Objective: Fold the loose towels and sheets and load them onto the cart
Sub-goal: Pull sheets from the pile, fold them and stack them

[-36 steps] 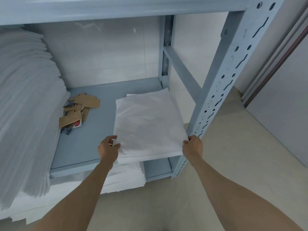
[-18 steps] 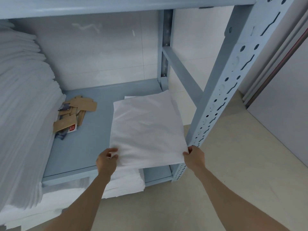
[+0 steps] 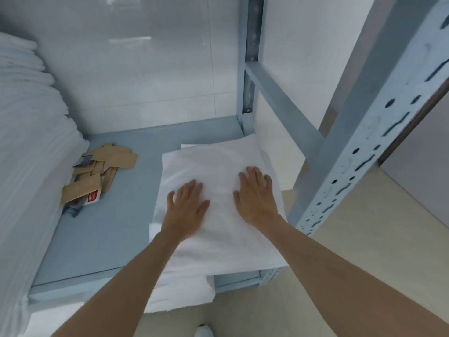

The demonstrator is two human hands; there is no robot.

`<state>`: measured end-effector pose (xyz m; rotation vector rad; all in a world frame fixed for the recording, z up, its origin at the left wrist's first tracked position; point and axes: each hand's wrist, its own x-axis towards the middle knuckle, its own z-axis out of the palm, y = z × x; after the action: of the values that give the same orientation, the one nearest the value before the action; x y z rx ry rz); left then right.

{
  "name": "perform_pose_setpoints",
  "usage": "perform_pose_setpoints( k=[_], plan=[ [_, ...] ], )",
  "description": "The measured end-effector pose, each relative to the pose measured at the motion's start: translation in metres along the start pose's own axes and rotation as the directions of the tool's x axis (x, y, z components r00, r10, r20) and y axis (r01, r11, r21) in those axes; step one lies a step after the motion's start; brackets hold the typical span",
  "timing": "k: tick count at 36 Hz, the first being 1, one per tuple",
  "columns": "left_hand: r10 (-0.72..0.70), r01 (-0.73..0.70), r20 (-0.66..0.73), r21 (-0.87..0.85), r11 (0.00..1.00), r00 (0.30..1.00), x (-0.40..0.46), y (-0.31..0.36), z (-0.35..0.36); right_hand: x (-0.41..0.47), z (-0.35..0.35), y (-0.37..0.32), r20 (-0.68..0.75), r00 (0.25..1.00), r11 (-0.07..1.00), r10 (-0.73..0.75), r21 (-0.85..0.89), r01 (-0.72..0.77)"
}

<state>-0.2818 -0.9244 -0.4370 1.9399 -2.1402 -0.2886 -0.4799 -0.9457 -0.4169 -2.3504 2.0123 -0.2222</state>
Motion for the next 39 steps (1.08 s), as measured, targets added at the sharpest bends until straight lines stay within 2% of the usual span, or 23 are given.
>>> perform_pose_setpoints(
  k=[2,5,7,9,12,17,22,25,27,30,33,36,37,39],
  plan=[
    [0.035,-0.036,-0.037,-0.029,0.999,0.999,0.000,-0.009,0.020,0.015,0.015,0.003,-0.054,0.999,0.999,0.002,-0.036,-0.004],
    [0.144,-0.156,-0.188,-0.049,0.986,0.971,0.025,-0.020,0.020,0.049,0.019,-0.002,-0.120,0.991,0.998,0.053,-0.028,-0.057],
    [0.230,-0.230,-0.190,0.026,0.973,0.954,0.046,-0.023,0.013,0.068,0.018,-0.004,-0.112,0.986,0.992,0.121,-0.015,-0.123],
    [0.259,-0.253,-0.172,0.058,0.966,0.950,0.069,-0.025,0.004,0.087,0.018,-0.003,-0.117,0.976,0.983,0.184,0.010,-0.184],
    [0.197,-0.194,-0.127,0.033,0.980,0.972,0.109,-0.028,-0.001,0.114,0.019,0.004,-0.131,0.942,0.948,0.310,0.113,-0.296],
    [-0.029,0.011,-0.122,-0.140,0.990,0.992,0.157,-0.026,0.009,0.144,0.024,0.016,-0.079,0.887,0.881,0.455,0.184,-0.436],
    [-0.094,0.074,-0.125,-0.155,0.985,0.988,0.181,-0.024,0.018,0.161,0.020,0.030,0.021,0.864,0.801,0.503,0.365,-0.475],
    [-0.077,0.048,-0.179,-0.163,0.986,0.981,0.189,-0.022,0.019,0.159,0.015,0.025,-0.103,0.857,0.757,0.505,0.531,-0.382],
    [-0.051,0.014,-0.252,-0.148,0.989,0.966,0.195,-0.020,0.016,0.158,0.010,0.021,-0.219,0.819,0.746,0.530,0.580,-0.328],
    [-0.010,-0.035,-0.364,-0.115,0.993,0.932,0.203,-0.018,0.010,0.158,0.007,0.026,-0.304,0.774,0.768,0.555,0.545,-0.337],
    [0.019,-0.080,-0.410,-0.132,0.988,0.912,0.200,-0.014,0.011,0.158,0.014,0.040,-0.217,0.772,0.754,0.598,0.481,-0.448],
    [0.076,-0.111,-0.303,-0.100,0.989,0.950,0.188,-0.011,0.023,0.161,0.021,0.046,-0.032,0.784,0.735,0.620,0.374,-0.565],
    [0.083,-0.106,-0.248,-0.083,0.991,0.965,0.183,-0.011,0.027,0.162,0.020,0.044,-0.026,0.794,0.765,0.607,0.290,-0.575],
    [0.073,-0.084,-0.204,-0.048,0.995,0.976,0.177,-0.014,0.028,0.164,0.017,0.039,-0.167,0.853,0.869,0.495,0.102,-0.484]
  ],
)
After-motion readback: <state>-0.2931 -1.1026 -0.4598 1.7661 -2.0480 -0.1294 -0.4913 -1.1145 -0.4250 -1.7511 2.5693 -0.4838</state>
